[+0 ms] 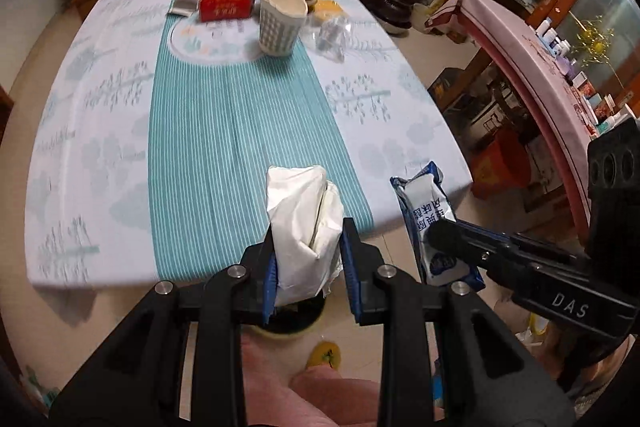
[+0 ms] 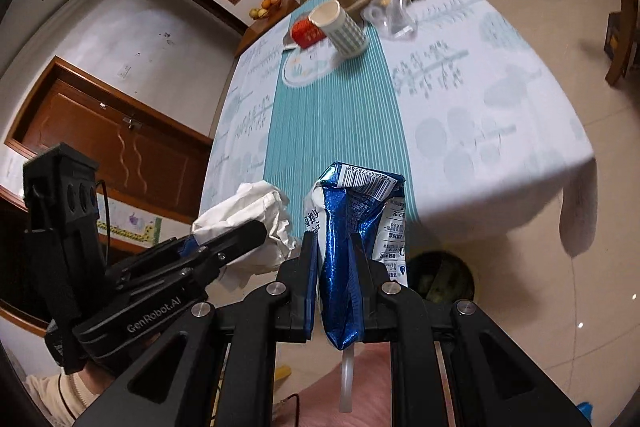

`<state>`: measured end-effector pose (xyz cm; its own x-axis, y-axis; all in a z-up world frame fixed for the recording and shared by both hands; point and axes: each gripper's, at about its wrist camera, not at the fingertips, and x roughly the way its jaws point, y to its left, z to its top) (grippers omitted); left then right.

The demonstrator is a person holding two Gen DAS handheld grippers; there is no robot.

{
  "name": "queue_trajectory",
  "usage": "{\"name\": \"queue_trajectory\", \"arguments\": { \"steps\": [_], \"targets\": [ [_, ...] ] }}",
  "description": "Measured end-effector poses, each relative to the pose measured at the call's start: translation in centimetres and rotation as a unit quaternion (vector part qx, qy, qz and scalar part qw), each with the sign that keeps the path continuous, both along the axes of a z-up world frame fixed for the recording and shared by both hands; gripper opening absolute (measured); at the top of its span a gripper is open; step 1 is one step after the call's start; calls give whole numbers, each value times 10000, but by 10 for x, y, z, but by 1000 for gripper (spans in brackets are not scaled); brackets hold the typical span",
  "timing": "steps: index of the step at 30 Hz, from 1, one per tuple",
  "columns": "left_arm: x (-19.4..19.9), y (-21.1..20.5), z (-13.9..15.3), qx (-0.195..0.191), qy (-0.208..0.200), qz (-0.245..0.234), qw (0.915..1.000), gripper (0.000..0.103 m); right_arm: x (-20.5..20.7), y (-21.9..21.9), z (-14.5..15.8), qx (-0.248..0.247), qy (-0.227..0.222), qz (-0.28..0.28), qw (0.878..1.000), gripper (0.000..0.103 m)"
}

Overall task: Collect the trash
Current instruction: 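Carry the blue carton with the right gripper while the left carries the tissue toward the bin, then open both grippers over the black bin to drop the items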

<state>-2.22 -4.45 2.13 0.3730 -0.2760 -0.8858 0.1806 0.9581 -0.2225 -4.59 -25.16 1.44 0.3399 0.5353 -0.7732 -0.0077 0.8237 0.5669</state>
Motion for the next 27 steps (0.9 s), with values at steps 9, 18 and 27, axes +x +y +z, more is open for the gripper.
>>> {"name": "queue_trajectory", "arguments": {
  "steps": [9, 18, 27],
  "targets": [
    [-52, -9, -39, 49, 340, 166, 9993, 24, -49, -9, -60, 90, 618, -64, 9980, 14],
    [-77, -19, -129, 182, 468, 156, 9986, 24, -72, -21, -184, 18, 1460, -445, 9883, 14],
    [-80, -32, -228, 425, 475, 163, 9978, 28, -64, -6, -291, -86, 1971, -524, 9789, 15]
  ]
}}
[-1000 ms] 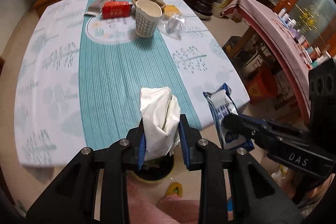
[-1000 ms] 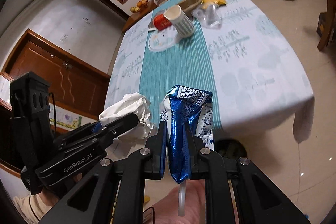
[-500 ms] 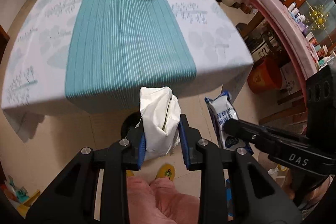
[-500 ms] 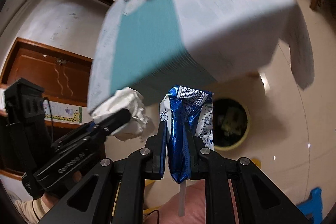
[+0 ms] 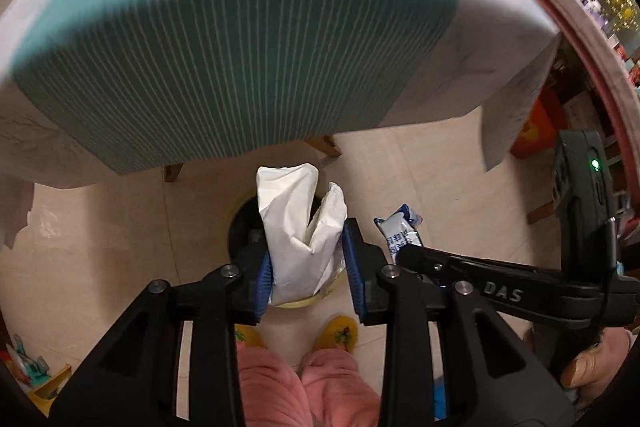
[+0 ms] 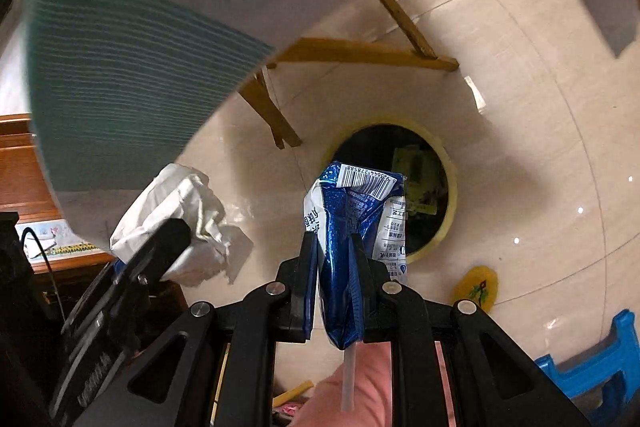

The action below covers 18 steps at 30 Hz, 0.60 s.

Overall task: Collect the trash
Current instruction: 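Open both grippers over the black bin to drop the items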

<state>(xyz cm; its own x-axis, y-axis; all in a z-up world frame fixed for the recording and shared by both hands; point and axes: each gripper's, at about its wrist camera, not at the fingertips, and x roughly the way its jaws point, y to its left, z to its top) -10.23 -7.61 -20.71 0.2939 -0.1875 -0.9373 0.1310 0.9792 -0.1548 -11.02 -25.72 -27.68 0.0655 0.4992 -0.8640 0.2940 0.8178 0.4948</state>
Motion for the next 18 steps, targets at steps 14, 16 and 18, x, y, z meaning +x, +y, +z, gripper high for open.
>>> {"name": "queue_trajectory", "arguments": {
  "steps": [14, 16, 18],
  "targets": [
    [26, 36, -50, 243, 118, 548, 9981, 84, 33, 33, -25, -62, -173, -159, 9997, 47],
    [27, 37, -46, 241, 100, 502, 9984, 84, 34, 34, -18, -88, -240, -167, 9995, 47],
    [27, 38, -41, 196, 83, 484, 9986, 84, 35, 34, -7, -100, -333, -219, 9992, 47]
  ]
}}
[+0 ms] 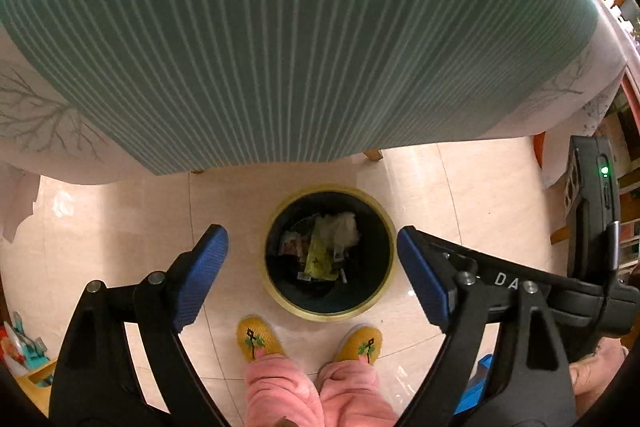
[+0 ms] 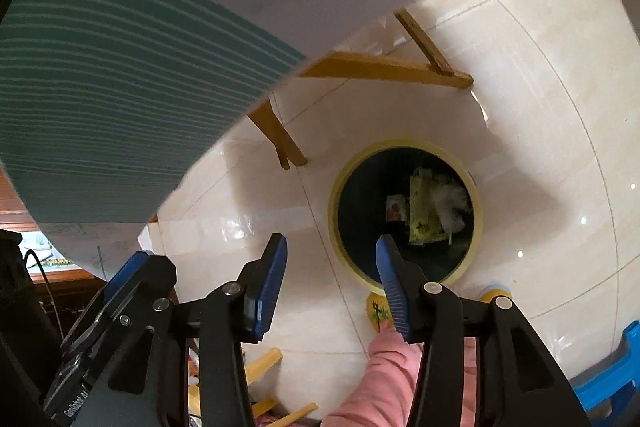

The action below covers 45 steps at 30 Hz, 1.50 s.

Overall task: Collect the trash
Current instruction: 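Open both grippers over the black bin to drop the items, then raise both tools back above the table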

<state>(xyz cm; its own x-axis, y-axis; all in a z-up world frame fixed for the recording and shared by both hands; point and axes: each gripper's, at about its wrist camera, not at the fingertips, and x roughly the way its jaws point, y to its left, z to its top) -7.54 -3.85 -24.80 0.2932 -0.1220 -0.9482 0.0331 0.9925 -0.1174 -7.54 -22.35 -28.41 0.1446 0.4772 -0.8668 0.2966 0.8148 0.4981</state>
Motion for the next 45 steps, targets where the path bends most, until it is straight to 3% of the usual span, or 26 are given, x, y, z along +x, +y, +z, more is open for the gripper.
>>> {"name": "queue_trajectory", "arguments": {
  "steps": [12, 20, 33, 38, 45],
  "targets": [
    [-8, -1, 54, -218, -8, -80, 9997, 84, -14, -7, 80, -183, -416, 216, 9987, 47],
    [-43, 9, 134, -419, -258, -216, 9986, 85, -34, -15, 176, -348, -1015, 497, 9930, 47],
    [-47, 28, 315, -545, -1289, -95, 9901, 85, -34, -23, 317, -618, -2310, 759, 9680, 47],
    [-43, 26, 362, -502, -1671, -57, 9846, 85, -22, -21, 353, -630, -2717, 818, 9568, 48],
    [-34, 21, 397, -374, -1949, -16, 9801, 85, 0, -9, 388, -601, -3050, 995, 9452, 48]
  ]
}}
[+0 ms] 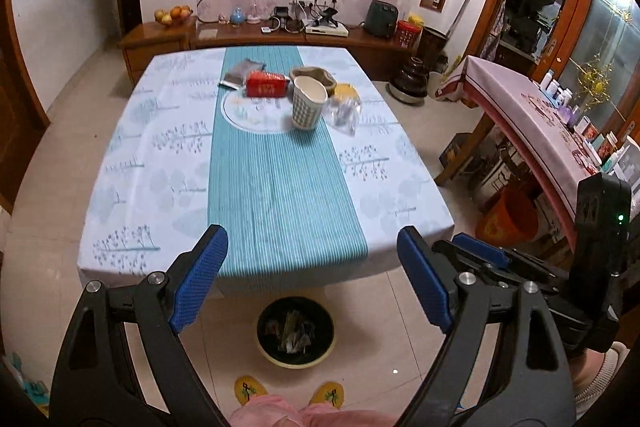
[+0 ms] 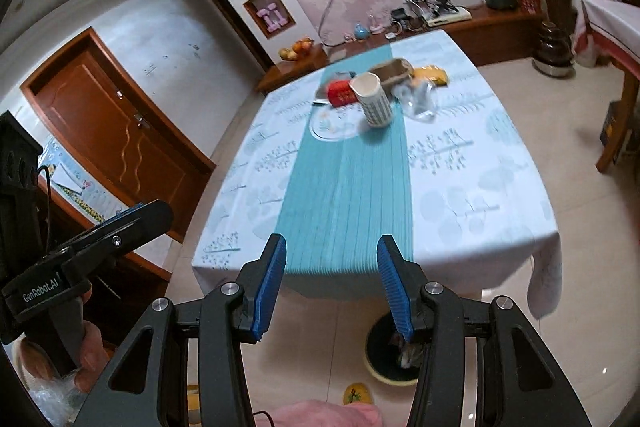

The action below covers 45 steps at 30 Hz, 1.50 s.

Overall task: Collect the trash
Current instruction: 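Raise both tools back above the table, then grasp the red packet with the right gripper while the left grasps the silver earplugs box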

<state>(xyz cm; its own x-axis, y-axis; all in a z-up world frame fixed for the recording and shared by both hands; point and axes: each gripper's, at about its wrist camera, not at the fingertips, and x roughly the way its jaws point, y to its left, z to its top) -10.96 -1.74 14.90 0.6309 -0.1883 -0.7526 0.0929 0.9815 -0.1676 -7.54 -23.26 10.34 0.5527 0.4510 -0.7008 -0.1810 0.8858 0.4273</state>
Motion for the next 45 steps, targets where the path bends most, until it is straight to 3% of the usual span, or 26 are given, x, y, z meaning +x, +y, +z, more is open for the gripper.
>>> {"name": "queue_trajectory", "arguments": {
  "steps": [7, 14, 27, 35, 45],
  "targets": [
    [15, 7, 19, 179, -163, 170, 9996, 85, 27, 16, 11, -96, -146, 146, 9997, 48],
    [53, 24, 14, 147, -125, 153, 9997, 85, 80, 31, 6, -204, -127, -12, 9997, 48],
    [213, 97, -12, -42, 302, -411, 9987, 85, 222, 92, -1, -427, 66, -619, 9971, 48],
    [319, 164, -21, 166, 331, -469, 9982, 85, 312, 126, -1, -476, 112, -834, 9953, 48],
    [429, 208, -54, 193, 569, -553, 9967, 85, 429, 143, -30, -35, 765, -1578, 9845, 48]
  ]
}}
